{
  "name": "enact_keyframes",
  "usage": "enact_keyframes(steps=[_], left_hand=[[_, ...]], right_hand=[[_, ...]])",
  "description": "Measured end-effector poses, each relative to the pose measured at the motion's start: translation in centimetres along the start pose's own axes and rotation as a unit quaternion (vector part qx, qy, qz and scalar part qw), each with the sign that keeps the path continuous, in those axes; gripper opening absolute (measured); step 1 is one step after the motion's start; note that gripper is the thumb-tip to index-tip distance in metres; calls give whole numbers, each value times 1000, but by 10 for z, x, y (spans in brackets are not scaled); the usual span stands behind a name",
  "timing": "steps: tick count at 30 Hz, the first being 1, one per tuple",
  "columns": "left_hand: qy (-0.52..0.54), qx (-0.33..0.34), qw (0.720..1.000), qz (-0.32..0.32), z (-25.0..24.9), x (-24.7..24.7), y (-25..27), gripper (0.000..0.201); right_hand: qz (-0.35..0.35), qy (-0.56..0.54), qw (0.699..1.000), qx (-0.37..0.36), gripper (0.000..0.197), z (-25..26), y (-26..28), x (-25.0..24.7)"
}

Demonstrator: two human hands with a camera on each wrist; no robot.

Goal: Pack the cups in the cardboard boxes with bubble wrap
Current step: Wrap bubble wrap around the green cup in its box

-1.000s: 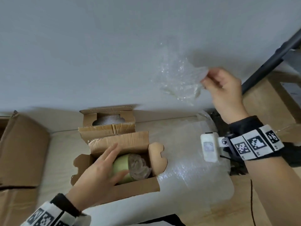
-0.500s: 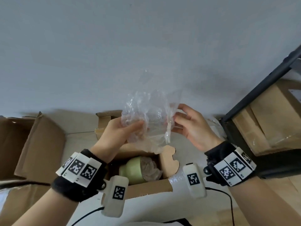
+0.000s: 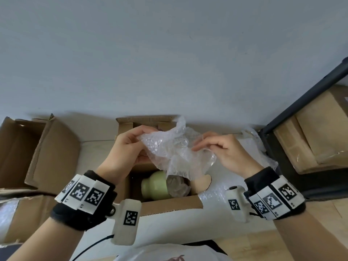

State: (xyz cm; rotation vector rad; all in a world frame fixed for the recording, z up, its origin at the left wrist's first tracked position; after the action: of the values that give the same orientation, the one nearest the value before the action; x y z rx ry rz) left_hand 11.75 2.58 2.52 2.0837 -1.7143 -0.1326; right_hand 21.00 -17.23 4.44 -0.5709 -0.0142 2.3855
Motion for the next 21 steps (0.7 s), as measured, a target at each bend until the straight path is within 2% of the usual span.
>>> enact_keyframes(steps=[3, 5, 8, 10, 12, 13, 14, 16, 18, 21], left_hand=[[-24, 10, 999, -24, 1, -2, 2, 45], [-24, 11, 999, -31, 2, -3, 3, 38], [14, -1, 1000, -25, 4, -4, 5, 17], [36, -16, 999, -21, 5, -6, 7, 22], [64, -36, 997, -16, 7, -9, 8, 22], [80, -49, 995, -12, 10, -11, 8, 23], [100, -66, 993, -10, 13, -13, 8, 26], [133, -106, 985, -7, 19, -16, 9, 33], [141, -142, 980, 9, 26, -13, 10, 41], [131, -144, 981, -3, 30, -13, 9, 34]], right_hand=[[25, -41, 998, 46, 27, -7, 5, 4], [18, -70, 996, 55, 17, -6, 6, 4], [21, -105, 991, 77, 49, -9, 9, 5], [36, -183, 979, 79, 73, -13, 11, 8], [31, -337, 937, 91, 87, -15, 13, 11], [34, -393, 914, 95, 92, -15, 15, 12], [48, -417, 903, 92, 94, -15, 16, 14], [79, -389, 914, 80, 86, -16, 17, 23], [71, -320, 941, 81, 69, -22, 15, 33], [-50, -280, 955, 91, 28, -29, 6, 29]])
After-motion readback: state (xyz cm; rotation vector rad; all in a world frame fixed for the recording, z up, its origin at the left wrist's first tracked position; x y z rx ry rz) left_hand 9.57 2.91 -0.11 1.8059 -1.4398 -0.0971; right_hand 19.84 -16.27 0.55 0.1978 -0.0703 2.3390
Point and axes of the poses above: each hand's wrist, its own y-axis away from the middle knuckle, its own x-axis out of the palm, z = x × y, the point moved 7 cm from there along -y, towards the middle knuckle, and after that the axes turned 13 degrees about -x, right-handed, at the moved point
